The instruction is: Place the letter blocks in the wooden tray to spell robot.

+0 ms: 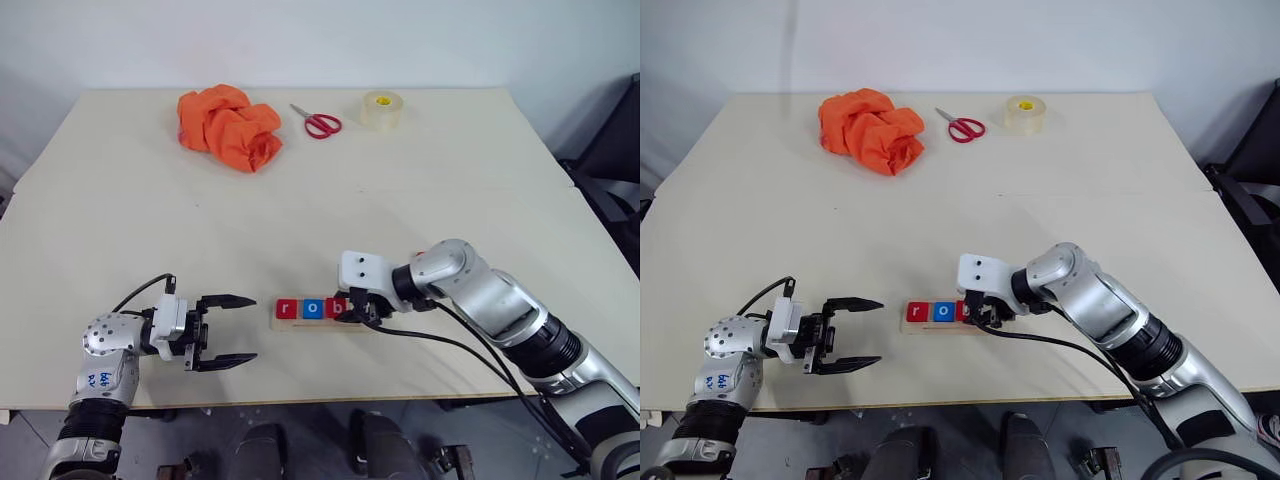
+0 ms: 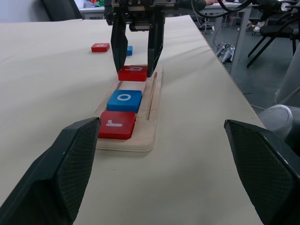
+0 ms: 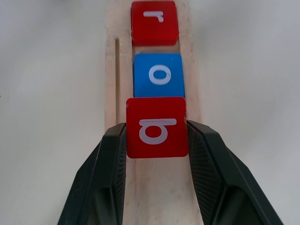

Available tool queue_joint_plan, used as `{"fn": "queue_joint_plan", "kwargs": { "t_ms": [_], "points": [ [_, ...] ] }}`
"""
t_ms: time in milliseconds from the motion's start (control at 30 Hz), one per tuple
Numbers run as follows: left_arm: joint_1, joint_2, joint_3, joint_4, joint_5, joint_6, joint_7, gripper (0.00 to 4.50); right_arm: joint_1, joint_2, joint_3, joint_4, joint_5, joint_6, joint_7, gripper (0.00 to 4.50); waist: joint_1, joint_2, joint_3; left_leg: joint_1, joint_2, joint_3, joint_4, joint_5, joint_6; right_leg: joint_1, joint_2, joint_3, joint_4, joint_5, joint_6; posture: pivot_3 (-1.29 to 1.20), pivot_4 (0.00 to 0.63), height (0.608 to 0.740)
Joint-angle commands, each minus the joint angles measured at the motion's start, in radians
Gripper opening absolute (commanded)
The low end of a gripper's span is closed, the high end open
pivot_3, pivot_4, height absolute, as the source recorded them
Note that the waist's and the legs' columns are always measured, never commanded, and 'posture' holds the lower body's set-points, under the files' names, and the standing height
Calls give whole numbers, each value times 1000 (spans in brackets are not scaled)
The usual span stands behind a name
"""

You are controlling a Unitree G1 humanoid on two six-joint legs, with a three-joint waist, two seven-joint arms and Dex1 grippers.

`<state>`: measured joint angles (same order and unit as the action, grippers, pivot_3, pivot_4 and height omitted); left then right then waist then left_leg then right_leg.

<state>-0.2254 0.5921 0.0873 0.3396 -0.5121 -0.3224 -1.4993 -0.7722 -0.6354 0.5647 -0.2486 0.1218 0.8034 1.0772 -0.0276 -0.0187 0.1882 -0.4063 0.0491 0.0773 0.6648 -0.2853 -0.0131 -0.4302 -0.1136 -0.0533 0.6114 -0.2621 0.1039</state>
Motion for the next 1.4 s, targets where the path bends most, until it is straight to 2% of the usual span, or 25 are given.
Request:
{"fn": "queue_joint_plan", "kwargs": {
  "t_ms": [33, 333, 533, 667, 767, 900, 1133, 1400],
  "points": [
    [6, 2, 22, -33, -16, 0, -2, 4500, -21, 8, 6, 8, -25, -33, 2, 1462, 0, 0, 0, 0, 0, 0, 0, 0, 0, 0, 0, 0, 0, 0, 0, 0, 150, 740],
    [-6, -5, 25, -24, -10, 2, -2, 4500, -27, 7, -7, -33, -13, -14, 31, 4482, 0, 0, 0, 0, 0, 0, 0, 0, 0, 0, 0, 0, 0, 0, 0, 0, 150, 740],
    [-30, -14, 20, -4, -3, 0, 0, 4500, -22, -9, -51, -55, 4, -7, 33, 4482, 0, 0, 0, 0, 0, 0, 0, 0, 0, 0, 0, 0, 0, 0, 0, 0, 150, 740],
    [-43, -22, 21, 11, 2, -3, -2, 4500, 66, -76, -127, -106, 29, -29, 33, 4482, 6, 0, 0, 0, 0, 0, 0, 0, 0, 0, 0, -1, 0, 0, 0, 0, 150, 740],
    [-50, -24, 23, 23, 4, -5, -5, 4500, 114, -114, -167, -118, 41, -51, 32, 3864, 5, 0, 0, 0, -1, 0, 0, 0, 0, 1, 0, -1, -1, 0, 0, 0, 150, 740],
    [-56, -24, 25, 35, 6, -9, -4, 4500, 146, -127, -163, -92, 24, -85, 27, 2416, -3, 0, 0, 0, 0, 0, 0, 0, 0, 1, 1, 0, -1, 0, 0, 0, 150, 740],
    [-45, -22, 28, 19, 3, -7, 1, 4500, 142, -72, -127, -29, 0, -121, 4, 35, 1, 0, 0, 1, 1, 0, 0, 0, 0, 1, 1, 0, 0, 0, 0, 0, 150, 740],
    [-10, -13, 38, -18, -3, 2, 13, 4500, 133, -23, -97, 36, -23, -165, 6, 35, 0, 0, 0, 0, 0, 0, 0, 0, 0, 1, 1, 0, 0, 0, 0, 0, 150, 740]
  ]
}}
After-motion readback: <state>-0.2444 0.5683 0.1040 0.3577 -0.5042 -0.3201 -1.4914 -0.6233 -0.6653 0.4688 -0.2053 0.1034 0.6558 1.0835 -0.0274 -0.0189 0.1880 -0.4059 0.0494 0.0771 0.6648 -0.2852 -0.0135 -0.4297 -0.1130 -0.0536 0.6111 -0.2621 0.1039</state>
